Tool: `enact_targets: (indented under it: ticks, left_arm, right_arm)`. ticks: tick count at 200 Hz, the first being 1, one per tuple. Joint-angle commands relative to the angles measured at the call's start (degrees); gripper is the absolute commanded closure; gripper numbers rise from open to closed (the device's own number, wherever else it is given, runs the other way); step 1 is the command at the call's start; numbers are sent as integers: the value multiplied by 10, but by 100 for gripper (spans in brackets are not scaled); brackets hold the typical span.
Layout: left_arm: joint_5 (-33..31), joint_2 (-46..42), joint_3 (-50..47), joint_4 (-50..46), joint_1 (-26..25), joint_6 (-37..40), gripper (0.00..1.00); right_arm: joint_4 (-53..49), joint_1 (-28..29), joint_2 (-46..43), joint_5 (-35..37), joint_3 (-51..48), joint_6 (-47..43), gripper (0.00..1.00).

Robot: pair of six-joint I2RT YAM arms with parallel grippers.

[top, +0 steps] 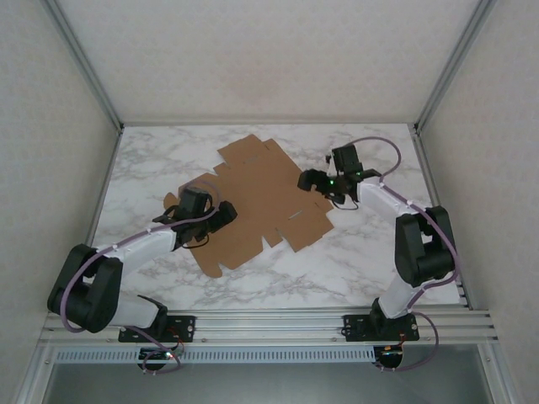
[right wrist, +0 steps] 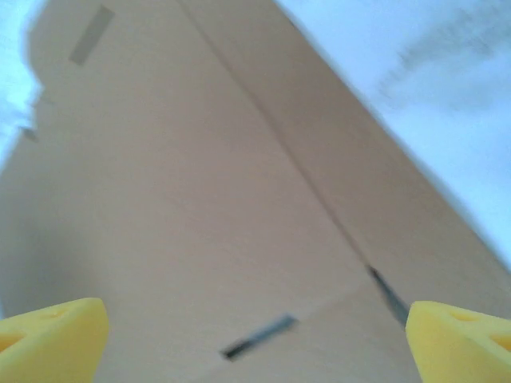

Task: Fold the paper box

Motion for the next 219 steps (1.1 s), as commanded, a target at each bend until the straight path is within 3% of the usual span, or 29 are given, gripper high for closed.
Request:
enact_targets:
  ticks: [1, 39, 80, 122, 161, 192, 219]
  left_arm:
    - [-13, 1, -11, -14, 8, -12, 6]
    - [-17, 12, -13, -14, 8, -7, 5]
    - [-7, 44, -3, -16, 9, -3, 5]
    - [1, 92, 45, -47, 9, 20, 5]
    - [-30, 125, 90, -83, 9, 64, 5]
    - [-57, 138, 101, -95, 9, 75, 5]
    - [-75, 139, 104, -105, 8, 81, 5]
  right_arm:
    - [-1, -14, 1, -11, -40, -39, 3]
    - [-4, -19, 25, -44, -45, -54, 3]
    - [15, -19, 30, -135, -74, -48, 5]
    - [54, -19, -28, -180, -137, 1, 6]
    - [91, -19, -54, -229, -192, 40, 8]
    - [100, -23, -63, -224, -222, 56, 11]
    - [137, -32, -74, -248, -252, 84, 18]
